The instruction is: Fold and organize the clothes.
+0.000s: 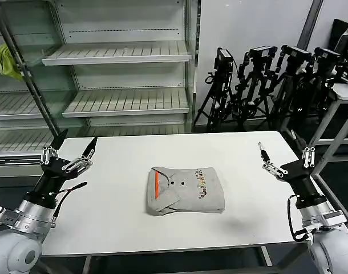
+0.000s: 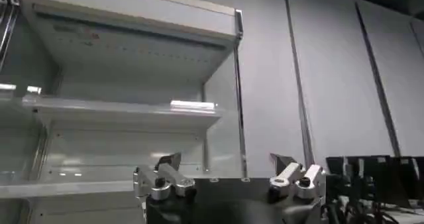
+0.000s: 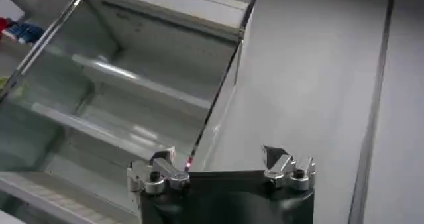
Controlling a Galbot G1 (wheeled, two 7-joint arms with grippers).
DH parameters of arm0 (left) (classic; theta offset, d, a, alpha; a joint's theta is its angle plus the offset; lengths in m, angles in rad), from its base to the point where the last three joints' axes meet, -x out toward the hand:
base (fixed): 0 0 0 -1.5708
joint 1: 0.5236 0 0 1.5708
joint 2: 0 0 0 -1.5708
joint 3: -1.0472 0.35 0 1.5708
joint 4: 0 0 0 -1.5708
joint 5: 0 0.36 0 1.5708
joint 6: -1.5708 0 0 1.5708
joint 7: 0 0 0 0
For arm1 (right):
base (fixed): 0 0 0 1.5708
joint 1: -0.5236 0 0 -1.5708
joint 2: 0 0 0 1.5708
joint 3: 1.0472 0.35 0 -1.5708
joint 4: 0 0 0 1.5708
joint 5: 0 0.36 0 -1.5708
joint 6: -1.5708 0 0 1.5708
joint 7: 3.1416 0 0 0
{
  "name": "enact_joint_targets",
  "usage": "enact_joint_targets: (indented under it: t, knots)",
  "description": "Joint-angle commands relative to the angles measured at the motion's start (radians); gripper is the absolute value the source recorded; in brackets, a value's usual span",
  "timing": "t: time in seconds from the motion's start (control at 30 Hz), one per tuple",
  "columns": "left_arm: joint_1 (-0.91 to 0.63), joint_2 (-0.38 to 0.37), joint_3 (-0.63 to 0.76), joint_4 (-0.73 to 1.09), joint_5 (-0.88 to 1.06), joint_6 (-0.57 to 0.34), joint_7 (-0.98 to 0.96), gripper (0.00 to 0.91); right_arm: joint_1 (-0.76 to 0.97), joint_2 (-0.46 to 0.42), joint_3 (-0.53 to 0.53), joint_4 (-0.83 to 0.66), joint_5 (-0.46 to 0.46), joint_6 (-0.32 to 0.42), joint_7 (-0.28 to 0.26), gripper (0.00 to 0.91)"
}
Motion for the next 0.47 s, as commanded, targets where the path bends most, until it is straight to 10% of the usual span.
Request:
enact_joint_targets:
  t: [0.03, 0.47]
  knots:
    - [0.002, -0.003, 0.000, -0.004, 0.002, 0.002, -0.001, 0.907, -0.004, 0.001, 0.006, 0.002, -0.006, -0.001, 0.004, 0.907]
    - [0.003, -0.016, -0.003, -0.014, 0.002, 0.008, -0.001, 0.907, -0.006, 0.006, 0.007, 0.004, -0.010, -0.004, 0.008, 0.907]
